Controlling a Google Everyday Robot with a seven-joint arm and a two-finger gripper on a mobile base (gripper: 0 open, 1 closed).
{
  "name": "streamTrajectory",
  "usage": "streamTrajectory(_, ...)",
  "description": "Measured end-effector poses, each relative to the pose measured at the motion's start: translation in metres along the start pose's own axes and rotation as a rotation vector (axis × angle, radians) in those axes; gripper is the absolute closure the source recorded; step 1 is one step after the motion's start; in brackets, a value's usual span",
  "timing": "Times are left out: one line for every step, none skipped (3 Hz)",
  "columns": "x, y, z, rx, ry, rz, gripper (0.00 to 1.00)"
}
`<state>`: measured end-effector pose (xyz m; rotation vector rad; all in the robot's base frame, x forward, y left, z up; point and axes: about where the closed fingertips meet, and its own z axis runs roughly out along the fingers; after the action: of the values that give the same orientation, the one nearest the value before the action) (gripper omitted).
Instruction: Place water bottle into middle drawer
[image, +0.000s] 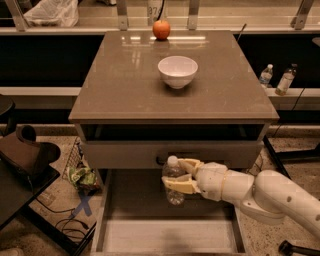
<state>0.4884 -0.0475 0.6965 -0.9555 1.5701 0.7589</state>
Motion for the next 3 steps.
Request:
streamTrajectory(0.047,0.001,0.019,-0.052,-0.070,0.012,1.00)
streamTrajectory(0.048,0.001,0.021,-0.056,-0.072,0.012,1.00)
streamTrajectory(0.068,0.007,0.044,-0.126,-0.115,0.011,1.00)
